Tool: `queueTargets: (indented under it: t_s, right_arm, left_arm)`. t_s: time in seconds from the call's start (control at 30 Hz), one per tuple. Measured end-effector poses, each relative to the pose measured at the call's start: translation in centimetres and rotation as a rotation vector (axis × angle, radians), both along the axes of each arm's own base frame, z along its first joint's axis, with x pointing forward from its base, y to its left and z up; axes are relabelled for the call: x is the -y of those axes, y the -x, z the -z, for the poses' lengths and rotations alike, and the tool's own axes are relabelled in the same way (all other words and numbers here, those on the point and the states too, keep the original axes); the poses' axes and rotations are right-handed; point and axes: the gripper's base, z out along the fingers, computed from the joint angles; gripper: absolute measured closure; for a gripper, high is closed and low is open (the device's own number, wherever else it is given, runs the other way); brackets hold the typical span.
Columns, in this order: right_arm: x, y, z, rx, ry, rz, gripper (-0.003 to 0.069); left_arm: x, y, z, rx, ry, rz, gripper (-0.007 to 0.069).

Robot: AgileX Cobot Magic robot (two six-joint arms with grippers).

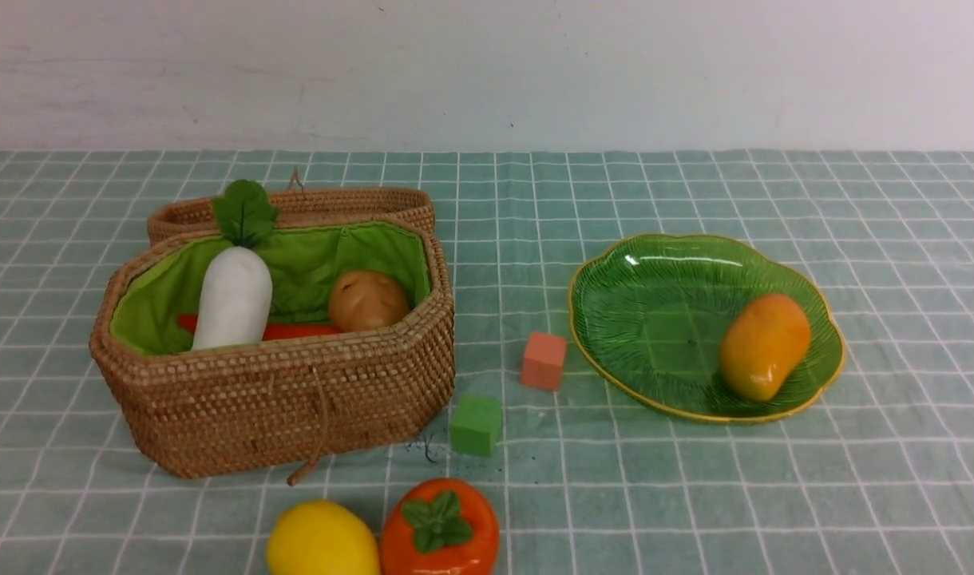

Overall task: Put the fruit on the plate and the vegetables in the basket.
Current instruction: Grab a lemon with your left arm and place it on the plate on the right

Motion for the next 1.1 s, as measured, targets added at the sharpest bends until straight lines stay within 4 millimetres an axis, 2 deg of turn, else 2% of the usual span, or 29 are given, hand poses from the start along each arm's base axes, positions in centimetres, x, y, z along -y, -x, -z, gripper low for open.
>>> queueTargets:
  t_s: [0.87,1.1]
  right_arm:
    - [-0.02,-0.02,-0.04,0.005,-0.003,-0.001,0.0566]
    - [-0.02,-0.02,-0.03,0.005,-0.003,-0.001,0.0557]
  left_arm:
    - [0.0,0.0,-0.01,0.001,-0.002,0.0,0.0386]
    - [-0.37,-0.08,-0.34,0.033,-0.172,0.006,0.0386]
